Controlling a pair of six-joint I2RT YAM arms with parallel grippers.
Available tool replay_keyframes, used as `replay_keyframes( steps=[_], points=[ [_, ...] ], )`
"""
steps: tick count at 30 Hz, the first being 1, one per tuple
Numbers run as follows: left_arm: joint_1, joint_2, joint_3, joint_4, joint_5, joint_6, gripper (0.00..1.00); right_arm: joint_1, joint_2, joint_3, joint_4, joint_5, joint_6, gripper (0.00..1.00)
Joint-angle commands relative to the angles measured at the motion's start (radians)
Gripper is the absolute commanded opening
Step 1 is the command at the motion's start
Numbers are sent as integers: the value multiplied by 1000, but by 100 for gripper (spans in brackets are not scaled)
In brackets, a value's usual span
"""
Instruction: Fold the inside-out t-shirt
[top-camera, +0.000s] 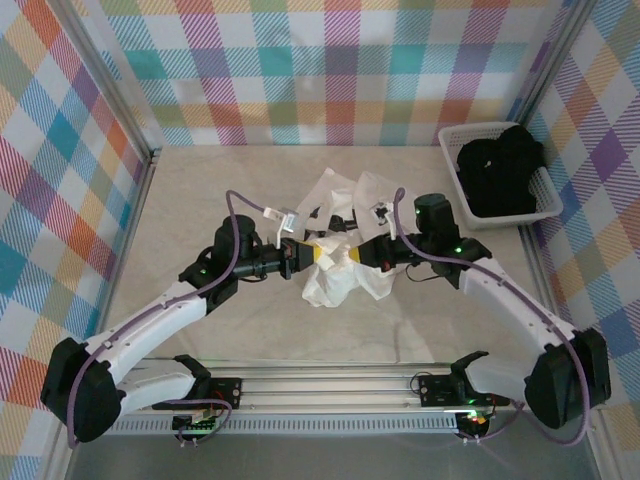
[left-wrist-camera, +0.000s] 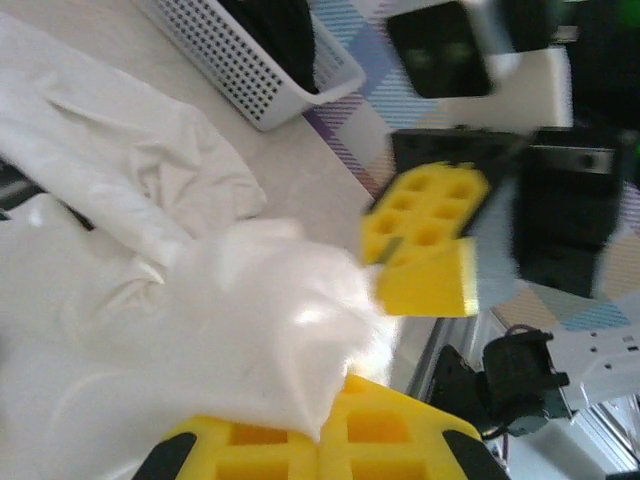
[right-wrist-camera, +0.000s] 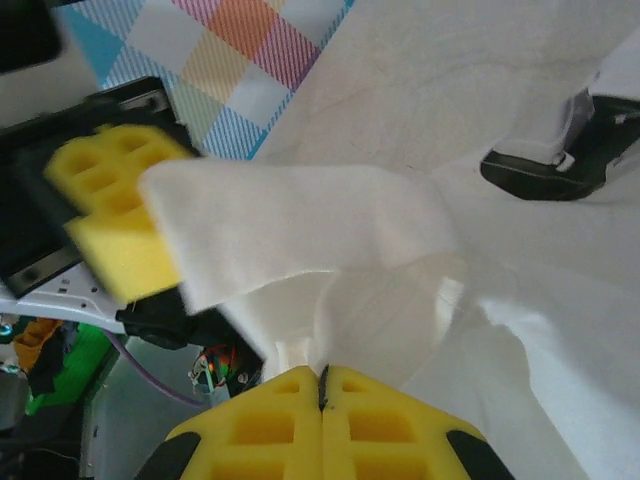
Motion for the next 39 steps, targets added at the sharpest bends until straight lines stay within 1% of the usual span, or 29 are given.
replay_keyframes(
  steps=[1, 6, 10, 14, 15, 18, 19, 21, 23, 26, 28, 30, 32, 34, 37, 38, 39],
  points=[
    [39, -40, -33, 16, -35, -47, 0, -15, -61, 47, -118, 0, -121, 0],
    [99, -96, -80, 64, -53, -122, 0, -19, -101, 28, -148, -8, -184, 0],
    [105, -100, -82, 117, 27, -141, 0, -14, -71, 7, -164, 23, -204, 0],
    [105, -103, -101, 228, 116, -181, 0, 40, -4, 15, -246, 168, -269, 2],
    [105, -106, -101, 238, 125, -183, 0, 47, 7, 17, -260, 200, -276, 3],
    [105, -112, -97, 246, 146, -180, 0, 50, 17, 28, -280, 368, -255, 12],
    [106, -111, -94, 241, 151, -174, 0, 50, 11, 37, -283, 404, -251, 14],
    [104, -109, -89, 224, 152, -165, 0, 51, -16, 39, -255, 379, -254, 20],
    [105, -104, -86, 211, 155, -158, 0, 55, -57, 16, -172, 311, -258, 28],
    [104, -96, -81, 203, 162, -153, 0, 85, -83, -3, -88, 282, -299, 39],
    [103, -95, -80, 198, 167, -150, 0, 110, -66, 4, -53, 261, -342, 45],
    [103, -95, -78, 192, 167, -145, 0, 126, -29, 12, -18, 206, -401, 49],
    [103, -98, -72, 175, 167, -135, 0, 135, 23, 35, -2, 148, -436, 57],
    [103, -98, -69, 167, 168, -129, 0, 153, 68, 55, 9, 126, -462, 62],
    [103, -100, -70, 161, 168, -125, 0, 177, 132, 80, 33, 103, -490, 63],
    [104, -99, -69, 158, 168, -123, 0, 179, 150, 88, 45, 92, -489, 61],
    [103, -98, -69, 156, 168, -121, 0, 180, 163, 95, 48, 87, -488, 56]
  ],
)
